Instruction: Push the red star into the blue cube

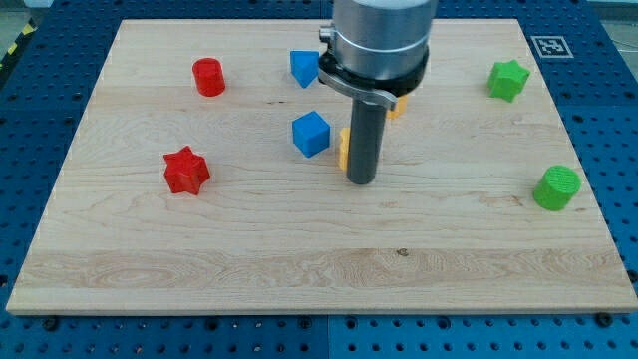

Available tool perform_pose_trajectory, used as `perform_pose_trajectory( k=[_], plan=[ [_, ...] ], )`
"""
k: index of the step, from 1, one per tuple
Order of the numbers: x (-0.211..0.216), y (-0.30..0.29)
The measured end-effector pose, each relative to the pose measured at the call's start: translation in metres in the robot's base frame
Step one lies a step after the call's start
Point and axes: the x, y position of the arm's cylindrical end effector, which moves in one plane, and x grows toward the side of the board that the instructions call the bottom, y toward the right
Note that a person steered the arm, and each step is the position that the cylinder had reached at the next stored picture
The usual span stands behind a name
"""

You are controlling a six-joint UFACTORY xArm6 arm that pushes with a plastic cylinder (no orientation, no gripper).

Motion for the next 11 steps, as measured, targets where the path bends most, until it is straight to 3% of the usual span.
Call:
perform_pose_trajectory(
  k=[1,2,3,4,5,6,8,9,11],
  plan=[
    [-0.024,0.0],
    [-0.002,0.0],
    [0.052,-0.014],
    [0.091,-0.086],
    [0.1,-0.178],
    [0.075,-0.225],
    [-0.02,-0.228],
    [-0.04,-0.221],
    [0.02,-0.286]
  ],
)
